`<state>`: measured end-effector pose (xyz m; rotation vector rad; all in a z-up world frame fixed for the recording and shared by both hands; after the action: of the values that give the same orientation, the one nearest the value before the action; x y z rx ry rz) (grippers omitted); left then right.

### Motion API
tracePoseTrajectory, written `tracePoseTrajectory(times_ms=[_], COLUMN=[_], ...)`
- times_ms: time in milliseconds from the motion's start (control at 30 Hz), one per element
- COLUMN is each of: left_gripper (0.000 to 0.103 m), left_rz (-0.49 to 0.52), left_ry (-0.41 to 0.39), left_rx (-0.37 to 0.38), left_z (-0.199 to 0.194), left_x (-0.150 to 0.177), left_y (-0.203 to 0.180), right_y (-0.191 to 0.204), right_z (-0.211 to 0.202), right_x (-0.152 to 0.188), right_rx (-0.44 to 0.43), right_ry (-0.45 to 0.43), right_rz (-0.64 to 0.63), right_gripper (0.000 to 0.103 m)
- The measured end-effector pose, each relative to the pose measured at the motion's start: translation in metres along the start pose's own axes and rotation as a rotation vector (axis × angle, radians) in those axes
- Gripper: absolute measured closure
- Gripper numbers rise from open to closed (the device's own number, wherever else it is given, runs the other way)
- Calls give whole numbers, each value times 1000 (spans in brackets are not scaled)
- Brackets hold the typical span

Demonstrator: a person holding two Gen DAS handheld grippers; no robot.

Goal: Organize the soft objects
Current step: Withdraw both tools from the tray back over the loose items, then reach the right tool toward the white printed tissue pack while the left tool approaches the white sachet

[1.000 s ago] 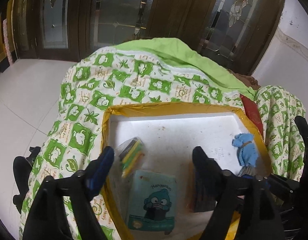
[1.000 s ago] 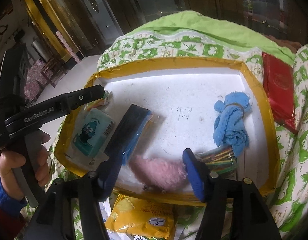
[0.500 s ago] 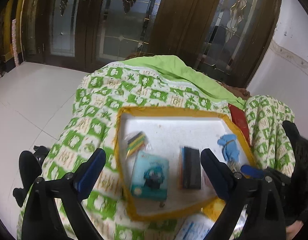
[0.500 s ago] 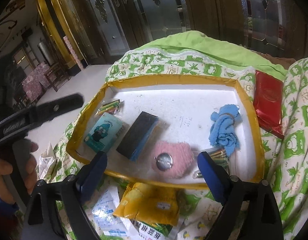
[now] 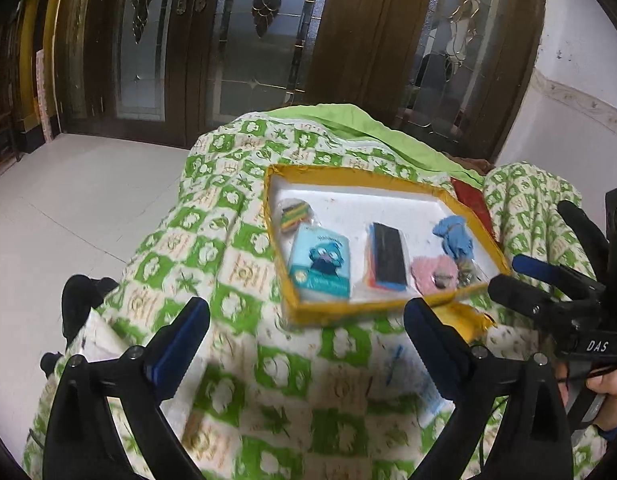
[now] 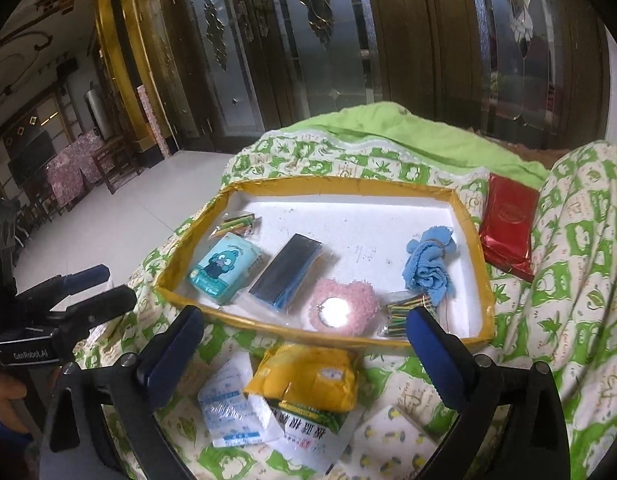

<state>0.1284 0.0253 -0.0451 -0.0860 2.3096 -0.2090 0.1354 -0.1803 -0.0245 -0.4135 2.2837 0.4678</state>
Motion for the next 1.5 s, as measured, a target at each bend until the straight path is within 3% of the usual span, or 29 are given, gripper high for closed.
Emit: tracePoseTrajectory(times_ms=[267,500,1500], left_gripper=[5,5,5], left_rz=[20,55,206], left_ry=[25,42,105], left_rx=[14,22,44], left_z=[-9,-15,-12], left_x=[22,35,65], left_y=[-12,-25,-68], right_y=[1,-12,-53], right_z=[-17,-35,-63], right_x=[14,28,50], right_rx=[4,-6,-5], right_ry=[-7,0,23], right_rz=[12,107,305], right_gripper=[1,1,1])
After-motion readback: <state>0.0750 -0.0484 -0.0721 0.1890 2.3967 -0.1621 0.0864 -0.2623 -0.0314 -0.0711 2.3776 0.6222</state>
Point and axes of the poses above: each gripper's, at about its wrist camera, not at the fingertips, and z roughly the way its jaws point, y to its left, x to its underside, the point moved 3 cm from there along z, roughly the way its jaws point, and after that the axes turned 2 degrees about -x, right-handed, at the moved point
